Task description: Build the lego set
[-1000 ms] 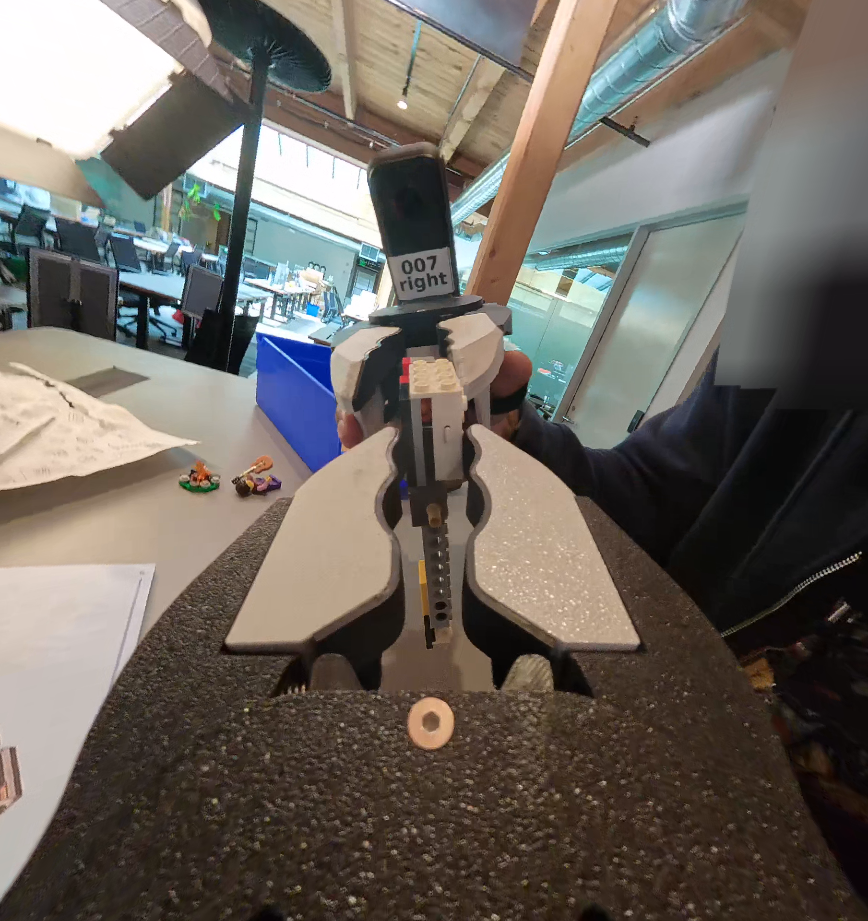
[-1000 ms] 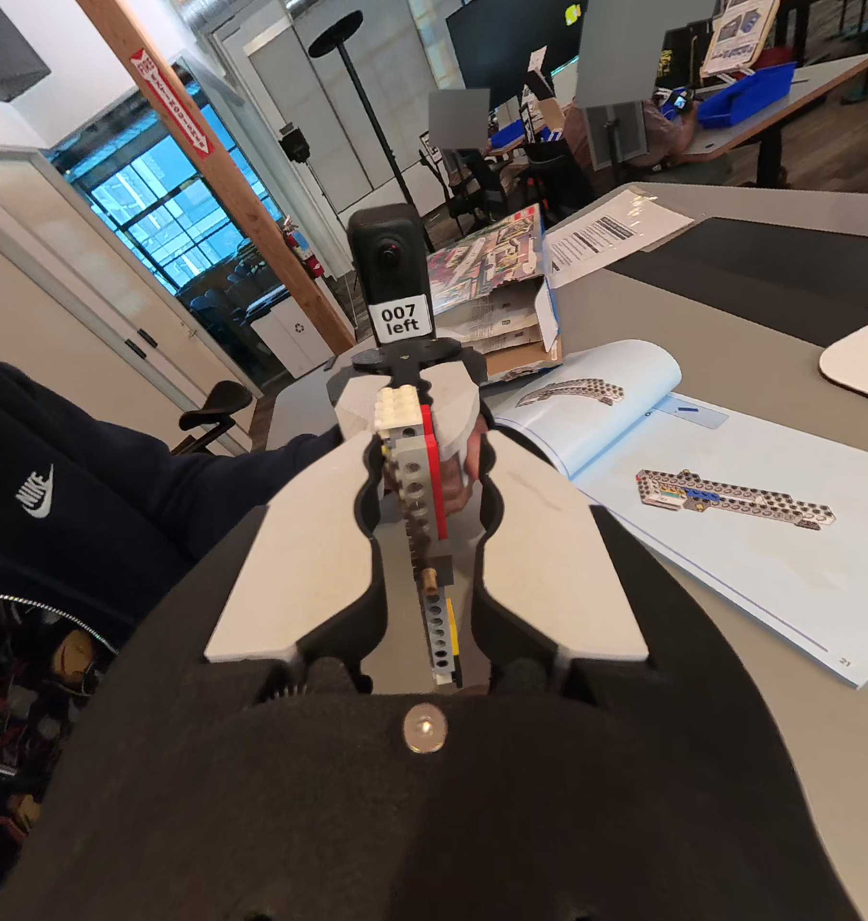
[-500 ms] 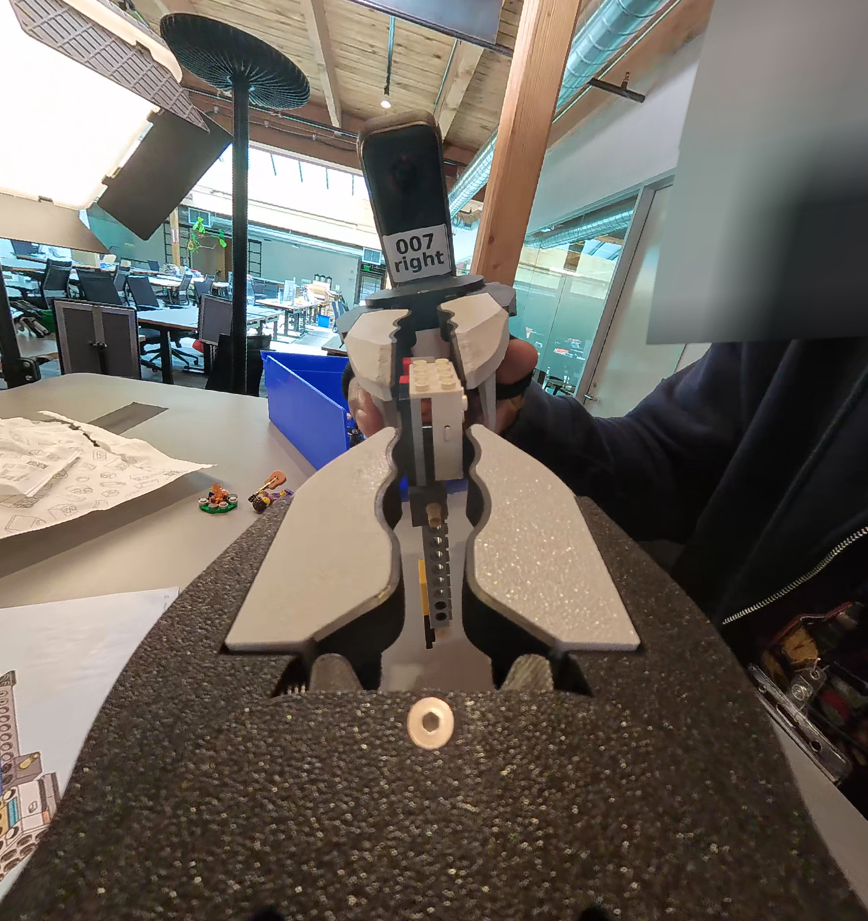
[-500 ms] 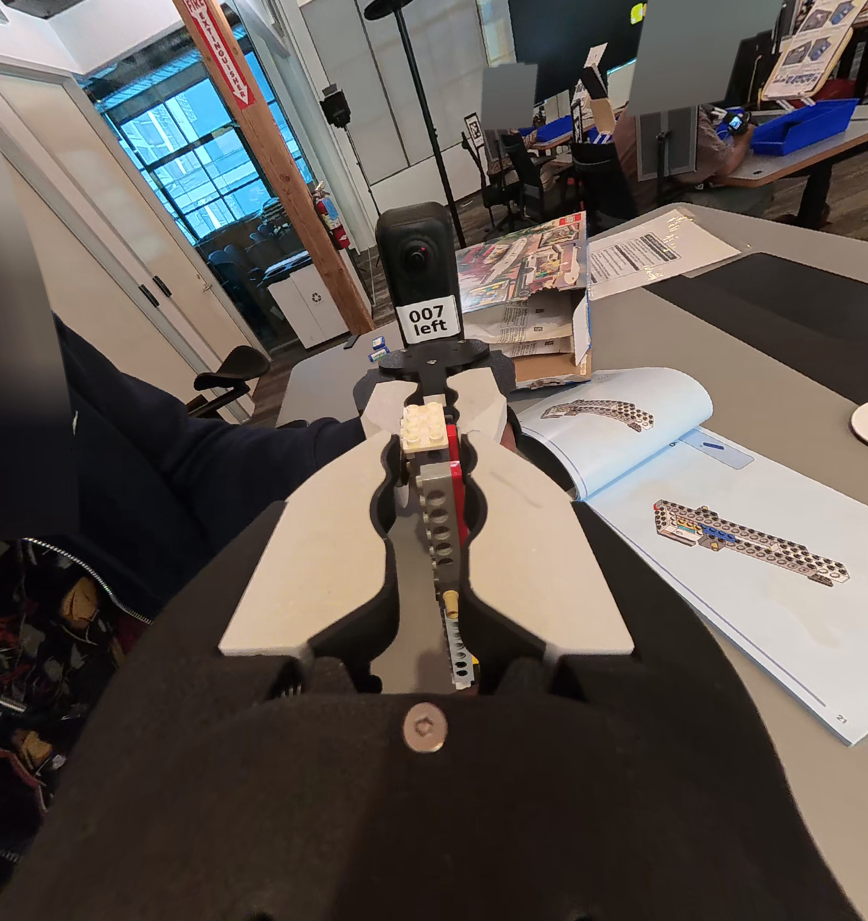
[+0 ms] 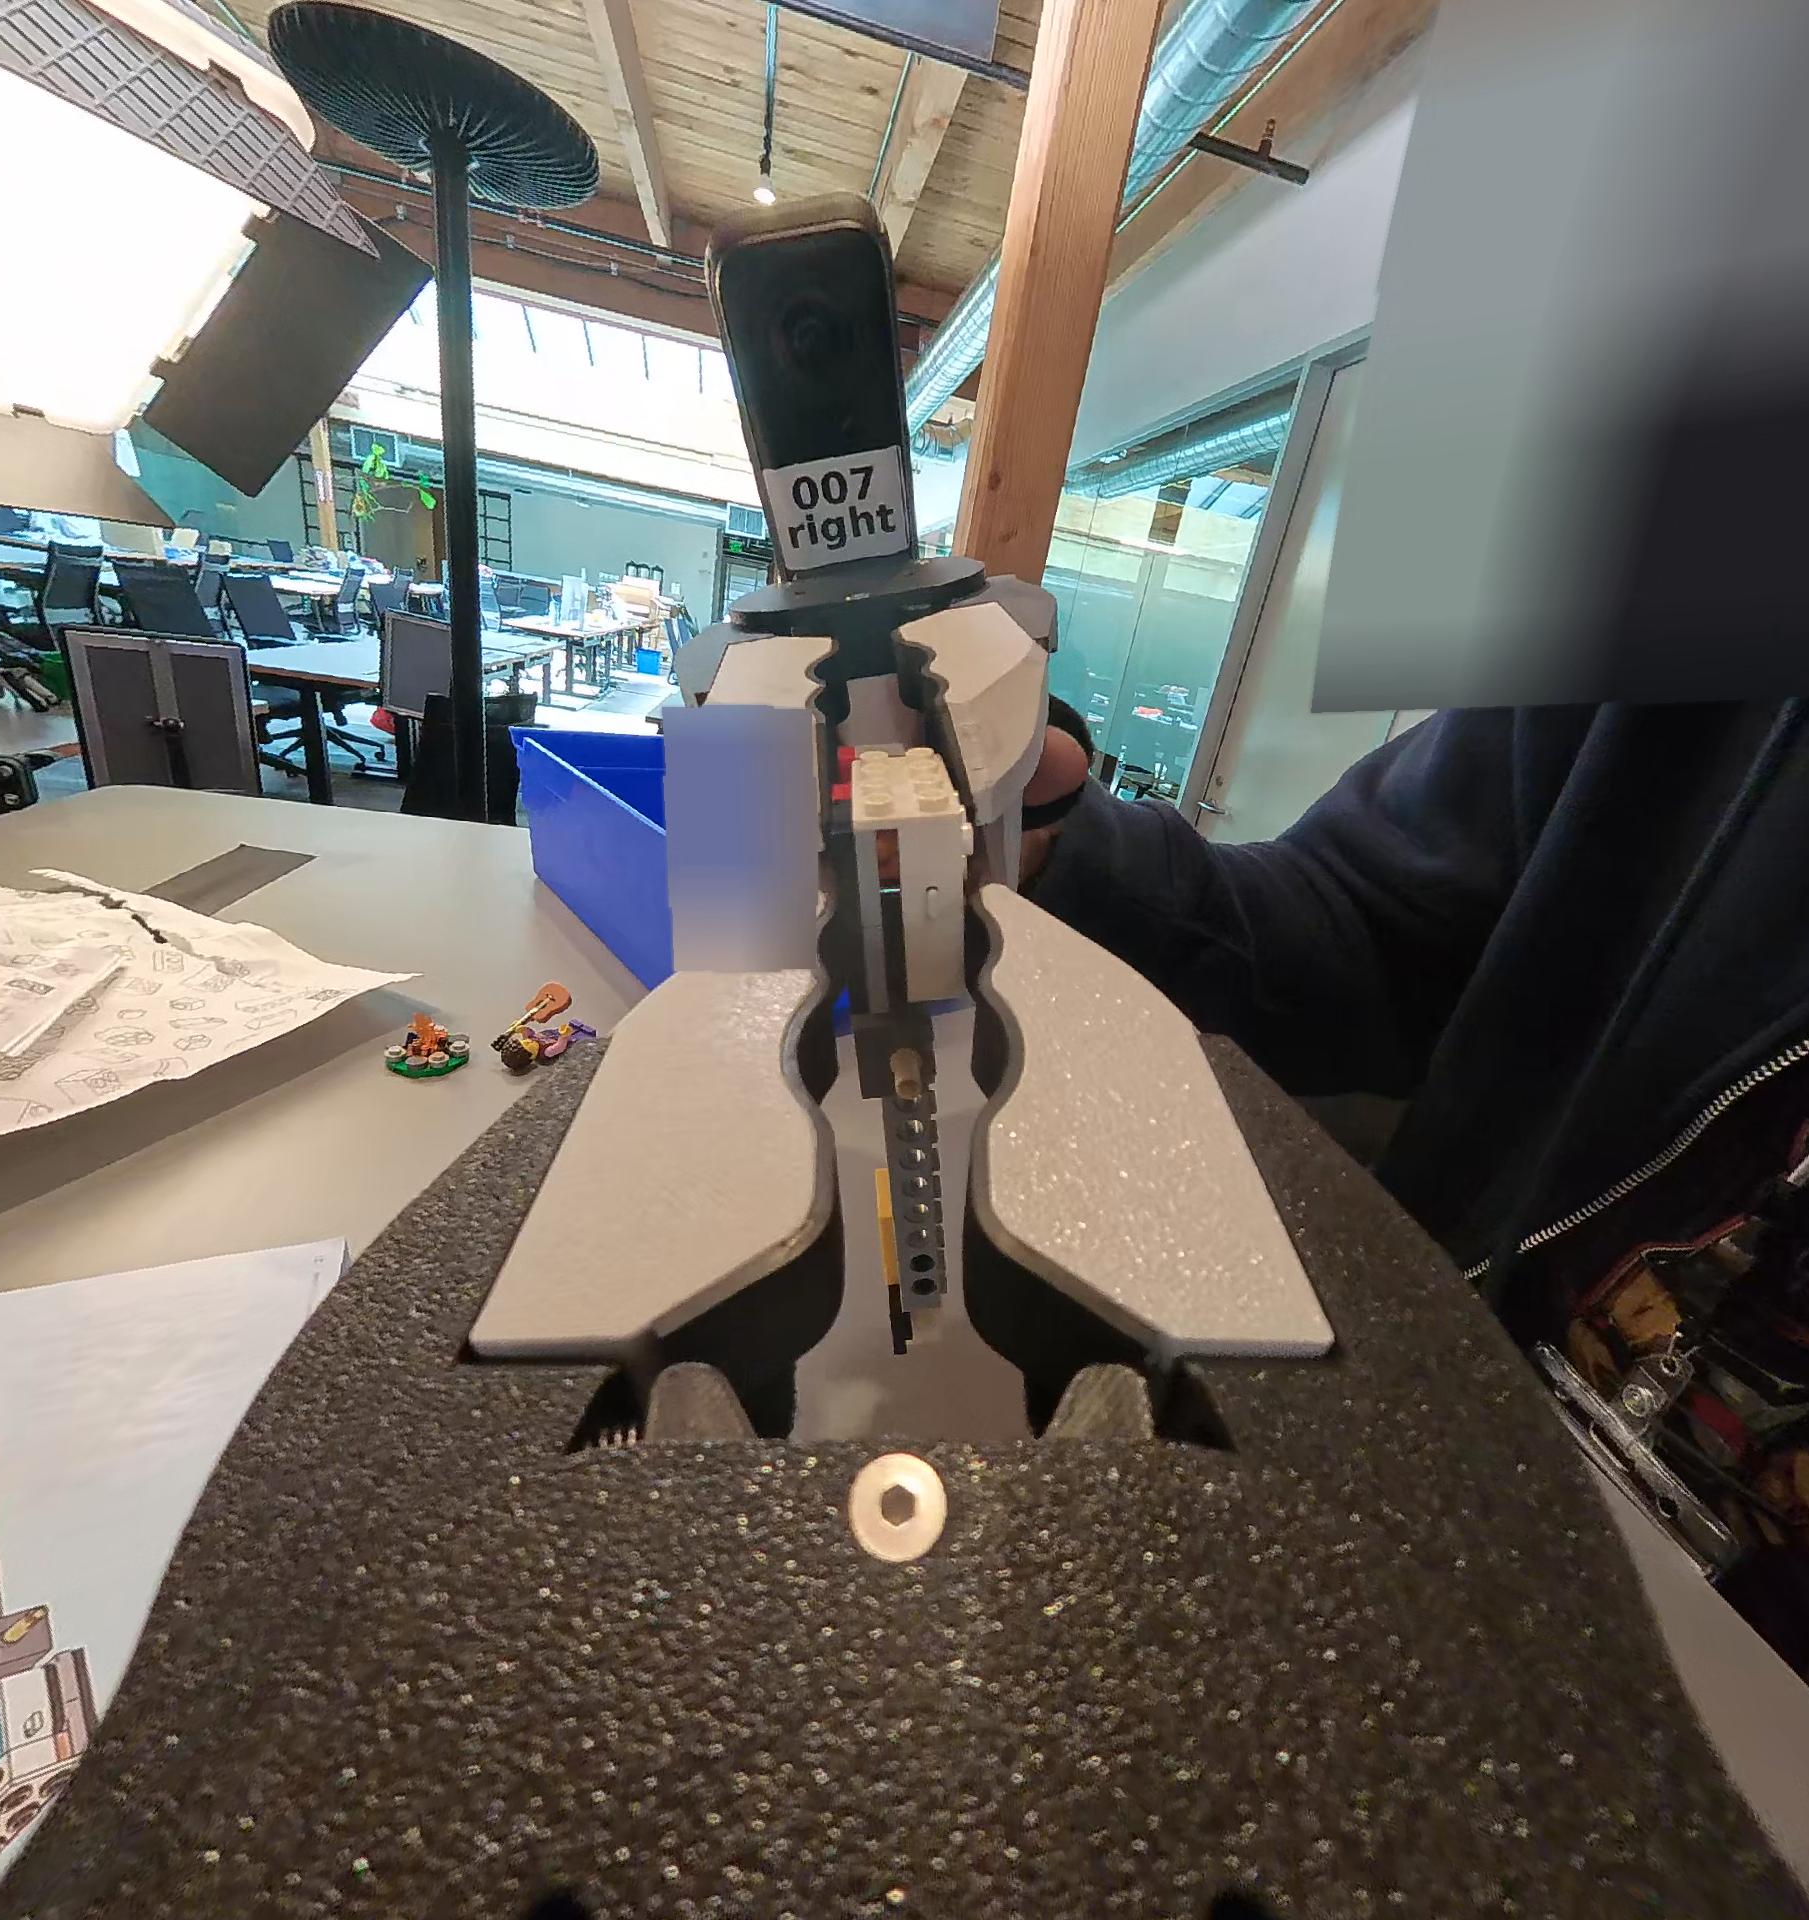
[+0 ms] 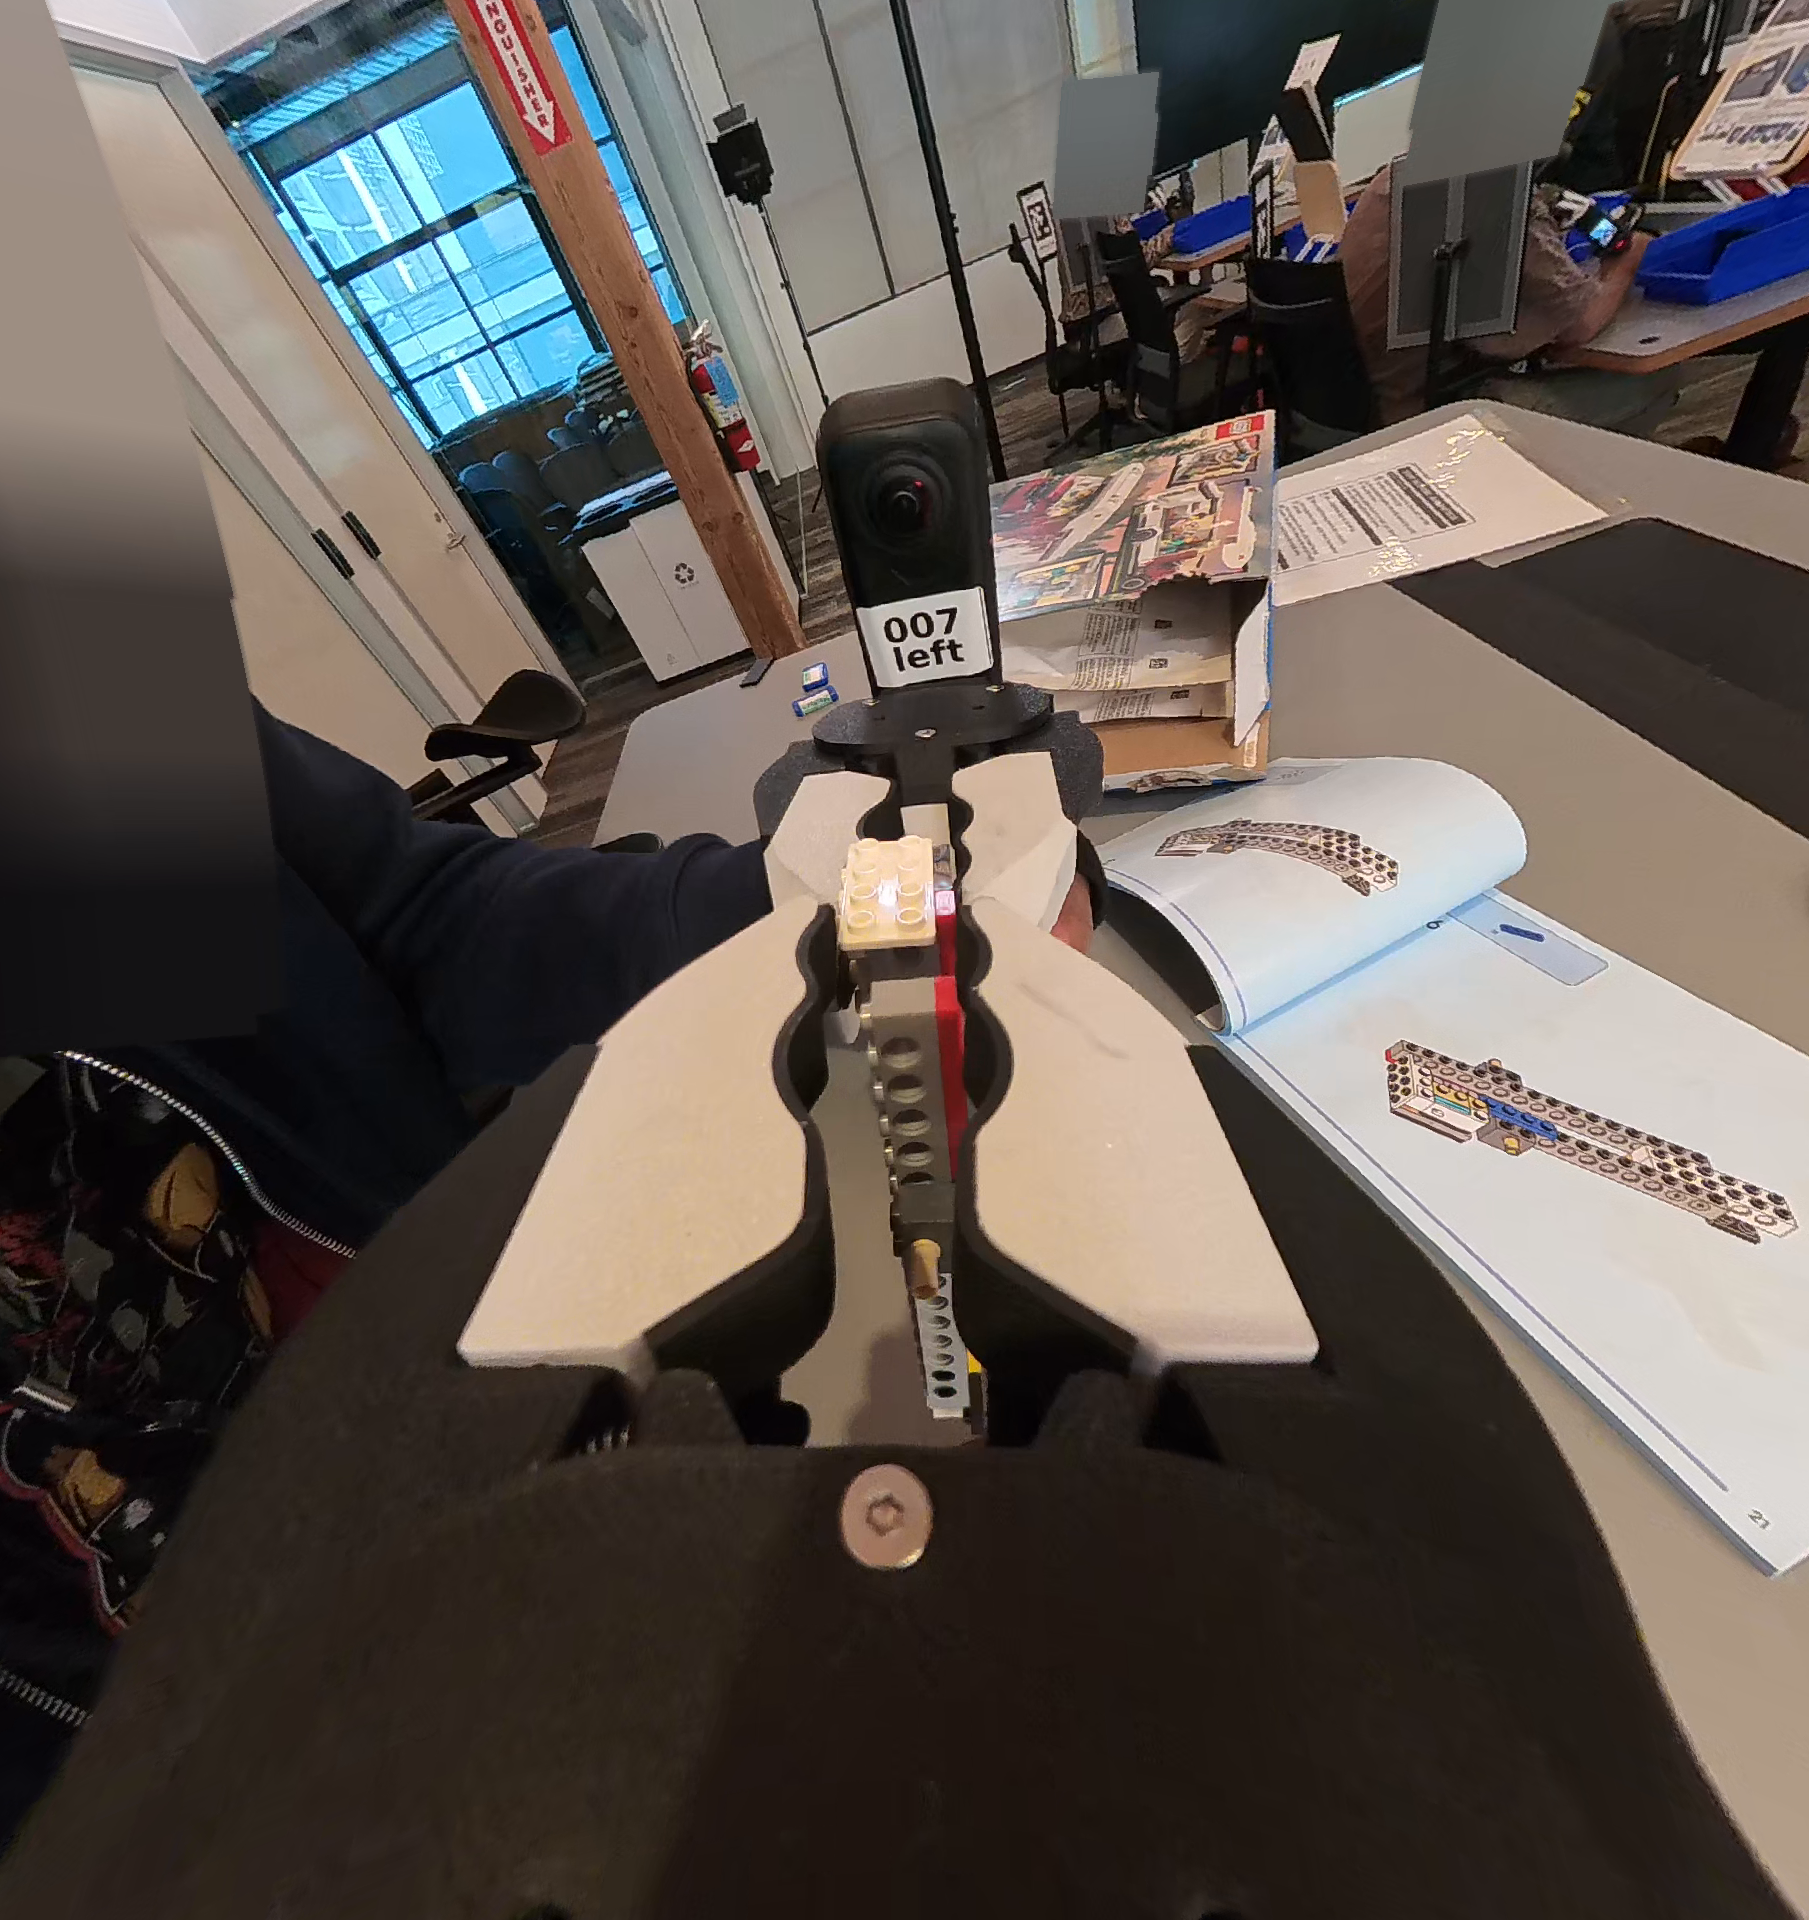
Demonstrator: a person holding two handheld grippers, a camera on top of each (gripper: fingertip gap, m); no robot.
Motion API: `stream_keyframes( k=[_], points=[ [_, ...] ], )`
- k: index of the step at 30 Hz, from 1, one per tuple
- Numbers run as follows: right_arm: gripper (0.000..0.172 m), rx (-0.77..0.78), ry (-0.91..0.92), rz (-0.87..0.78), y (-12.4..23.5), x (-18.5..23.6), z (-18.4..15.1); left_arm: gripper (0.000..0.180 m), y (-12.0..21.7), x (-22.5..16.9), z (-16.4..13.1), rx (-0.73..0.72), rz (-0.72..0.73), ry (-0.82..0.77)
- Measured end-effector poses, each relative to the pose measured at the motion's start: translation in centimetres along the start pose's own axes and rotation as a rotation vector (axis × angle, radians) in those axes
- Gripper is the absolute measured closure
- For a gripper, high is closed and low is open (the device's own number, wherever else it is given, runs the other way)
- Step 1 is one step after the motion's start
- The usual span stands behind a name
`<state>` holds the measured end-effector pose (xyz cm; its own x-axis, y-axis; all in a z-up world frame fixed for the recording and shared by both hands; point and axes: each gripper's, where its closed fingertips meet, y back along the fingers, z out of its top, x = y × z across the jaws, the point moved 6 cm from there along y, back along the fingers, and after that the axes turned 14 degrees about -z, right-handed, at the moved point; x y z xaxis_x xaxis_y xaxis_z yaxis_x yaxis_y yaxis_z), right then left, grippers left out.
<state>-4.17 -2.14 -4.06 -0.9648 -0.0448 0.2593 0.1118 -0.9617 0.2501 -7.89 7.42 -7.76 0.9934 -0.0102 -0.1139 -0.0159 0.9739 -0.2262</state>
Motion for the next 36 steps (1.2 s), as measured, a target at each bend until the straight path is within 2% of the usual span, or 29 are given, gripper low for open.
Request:
stream_keyframes(
  k=[10,12,13,15,17,20,25,31,36],
  points=[
    [0.15,0.012,0.02,-0.008,0.1,0.1,0.0,0.159,0.0,0.0,-0.1,0.009,-0.005,0.003],
    [0.15,0.001,-0.009,-0.051,0.0,-0.4,0.0,0.159,0.1,0.3,-0.1,-0.004,0.013,0.014],
    [0.147,-0.003,-0.024,-0.099,0.0,-0.8,0.1,0.159,0.2,0.6,-0.1,-0.015,0.037,0.033],
    [0.119,-0.015,-0.058,-0.166,0.2,-1.4,0.1,0.159,0.8,1.5,-0.3,-0.043,0.097,0.071],
    [0.119,-0.001,-0.075,-0.267,0.5,-2.2,-0.6,0.159,1.5,2.4,-0.4,-0.076,0.173,0.119],
    [0.123,0.071,-0.088,-0.429,0.2,-3.2,-2.6,0.159,2.7,3.6,-0.4,-0.163,0.261,0.203],
    [0.141,0.16,-0.097,-0.565,-1.0,-4.5,-4.6,0.159,3.5,4.4,-0.7,-0.264,0.317,0.25],
    [0.16,0.177,-0.087,-0.605,-1.9,-5.1,-4.9,0.159,4.0,4.8,-0.8,-0.289,0.364,0.255],
    [0.16,0.216,-0.055,-0.606,-2.2,-5.6,-5.3,0.158,4.0,4.9,-1.0,-0.258,0.377,0.277]
  ],
)
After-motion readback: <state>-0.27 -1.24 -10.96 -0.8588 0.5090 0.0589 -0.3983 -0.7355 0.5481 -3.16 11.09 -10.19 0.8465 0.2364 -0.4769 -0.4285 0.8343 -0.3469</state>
